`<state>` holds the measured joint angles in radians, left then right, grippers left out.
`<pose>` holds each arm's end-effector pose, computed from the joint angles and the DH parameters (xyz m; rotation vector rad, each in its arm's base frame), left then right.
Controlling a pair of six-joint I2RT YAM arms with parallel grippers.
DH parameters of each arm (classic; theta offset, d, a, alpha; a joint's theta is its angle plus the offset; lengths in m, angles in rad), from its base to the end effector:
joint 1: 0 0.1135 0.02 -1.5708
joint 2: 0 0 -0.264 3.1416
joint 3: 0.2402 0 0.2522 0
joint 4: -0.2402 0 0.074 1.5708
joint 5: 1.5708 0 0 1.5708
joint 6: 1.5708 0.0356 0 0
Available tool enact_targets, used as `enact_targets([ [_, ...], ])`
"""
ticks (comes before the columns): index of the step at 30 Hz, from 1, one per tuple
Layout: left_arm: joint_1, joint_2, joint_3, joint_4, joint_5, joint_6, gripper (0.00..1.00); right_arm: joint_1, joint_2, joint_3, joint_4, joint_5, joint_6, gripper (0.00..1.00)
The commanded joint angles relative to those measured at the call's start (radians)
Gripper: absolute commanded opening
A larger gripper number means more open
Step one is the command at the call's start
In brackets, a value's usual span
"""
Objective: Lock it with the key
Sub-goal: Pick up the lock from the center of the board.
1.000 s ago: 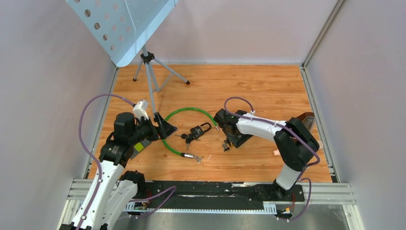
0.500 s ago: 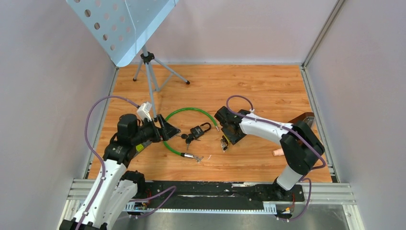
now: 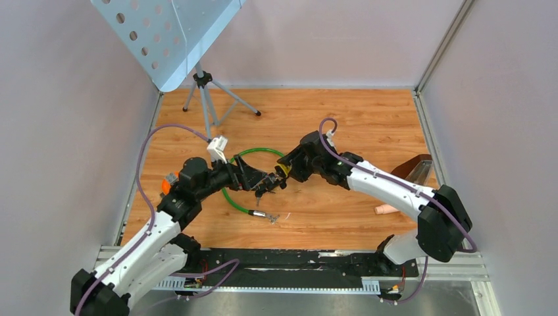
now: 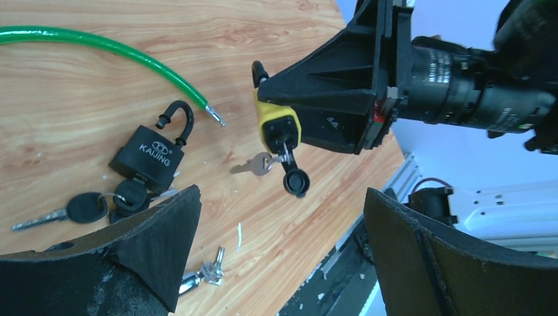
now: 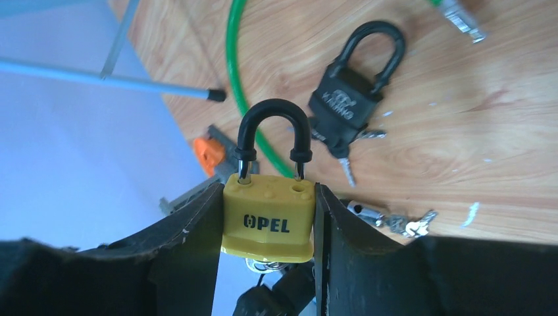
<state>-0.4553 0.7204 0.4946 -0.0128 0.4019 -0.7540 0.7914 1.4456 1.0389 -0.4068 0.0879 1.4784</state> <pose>0.1533 -0.0906 0.2661 0.0185 1.9655 -1.1924 0.2208 0.2190 0.2541 0.9202 2.4372 0.8910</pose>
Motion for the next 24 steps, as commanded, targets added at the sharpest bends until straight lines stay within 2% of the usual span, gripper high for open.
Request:
enact_targets([
  [1,-0.116,0.076,0.062,0.114,-0.195,0.083,0.99,0.015,-0.065,0.001,0.177,-0.114,-0.004,0.11],
  [4,-0.188,0.149,0.088,0.115,-0.322,0.086,0.96,0.019,-0.083,-0.005,0.197,-0.122,0.019,0.11],
  [8,-0.246,0.230,0.083,0.192,-0.395,0.054,0.95,0.028,-0.095,-0.013,0.218,-0.102,0.017,0.11],
  [15,-0.366,0.274,0.059,0.312,-0.655,0.069,0.95,0.030,-0.090,-0.019,0.220,-0.122,0.041,0.11],
  [18,-0.387,0.270,0.041,0.370,-0.699,0.070,0.93,0.031,-0.087,-0.030,0.220,-0.130,0.061,0.11],
  [24,-0.415,0.291,0.025,0.375,-0.761,0.038,0.83,0.031,-0.083,-0.045,0.220,-0.141,0.108,0.11],
])
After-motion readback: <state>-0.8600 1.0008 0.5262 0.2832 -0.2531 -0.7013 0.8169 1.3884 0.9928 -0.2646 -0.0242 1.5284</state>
